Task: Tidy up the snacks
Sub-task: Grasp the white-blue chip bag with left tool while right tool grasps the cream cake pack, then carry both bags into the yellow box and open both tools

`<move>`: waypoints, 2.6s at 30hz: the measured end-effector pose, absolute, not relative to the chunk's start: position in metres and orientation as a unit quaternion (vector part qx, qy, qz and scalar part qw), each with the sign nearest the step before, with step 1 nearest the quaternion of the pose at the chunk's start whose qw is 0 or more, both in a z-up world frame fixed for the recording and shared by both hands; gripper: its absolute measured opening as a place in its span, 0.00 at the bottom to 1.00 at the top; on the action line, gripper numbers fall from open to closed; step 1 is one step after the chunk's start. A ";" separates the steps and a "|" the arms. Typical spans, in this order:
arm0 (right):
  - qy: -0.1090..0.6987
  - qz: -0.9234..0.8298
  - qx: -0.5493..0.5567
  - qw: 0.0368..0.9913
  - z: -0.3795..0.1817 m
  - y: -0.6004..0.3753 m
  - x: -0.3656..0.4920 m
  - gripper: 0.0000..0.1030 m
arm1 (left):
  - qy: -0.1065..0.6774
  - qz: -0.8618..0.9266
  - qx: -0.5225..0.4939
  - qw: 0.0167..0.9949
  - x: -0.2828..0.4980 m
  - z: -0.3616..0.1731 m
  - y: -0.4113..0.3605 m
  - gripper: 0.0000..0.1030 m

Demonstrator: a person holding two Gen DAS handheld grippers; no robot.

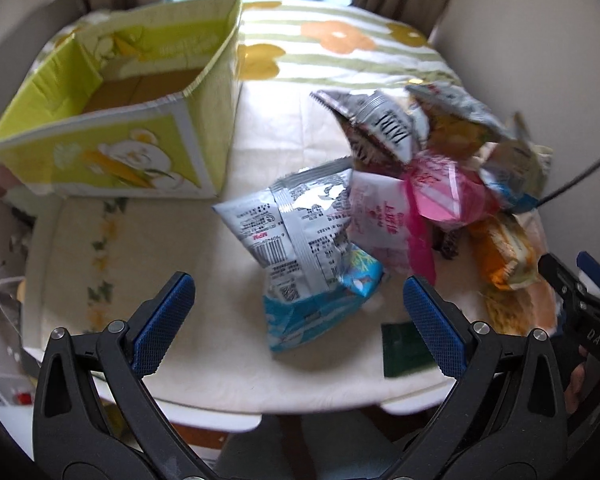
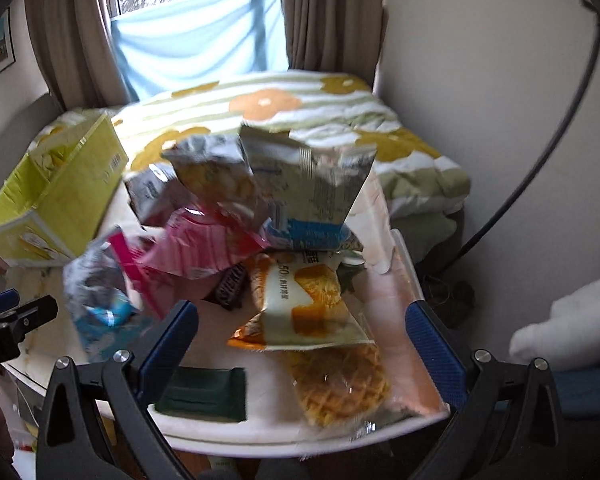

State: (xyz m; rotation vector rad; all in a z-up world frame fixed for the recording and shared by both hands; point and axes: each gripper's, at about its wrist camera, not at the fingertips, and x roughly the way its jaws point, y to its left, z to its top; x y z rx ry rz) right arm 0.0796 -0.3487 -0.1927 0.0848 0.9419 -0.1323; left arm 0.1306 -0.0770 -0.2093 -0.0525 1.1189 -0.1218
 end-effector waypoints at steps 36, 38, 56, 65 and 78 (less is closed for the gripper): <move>0.552 0.016 0.027 0.833 -0.276 -0.374 0.138 0.64 | 0.571 -0.011 -0.066 0.818 0.167 -0.266 -0.092 0.49; 0.553 0.018 0.035 0.832 -0.270 -0.372 0.137 0.64 | 0.570 -0.012 -0.067 0.819 0.166 -0.263 -0.091 0.49; 0.532 0.011 0.053 0.845 -0.217 -0.368 0.095 0.64 | 0.528 -0.048 -0.078 0.845 0.121 -0.189 -0.073 0.48; 0.490 0.013 0.040 0.870 -0.170 -0.331 0.092 0.64 | 0.479 -0.070 -0.083 0.871 0.131 -0.137 -0.044 0.48; 0.423 0.015 0.035 0.905 -0.109 -0.208 0.142 0.64 | 0.433 -0.084 -0.080 0.894 0.198 -0.085 0.073 0.48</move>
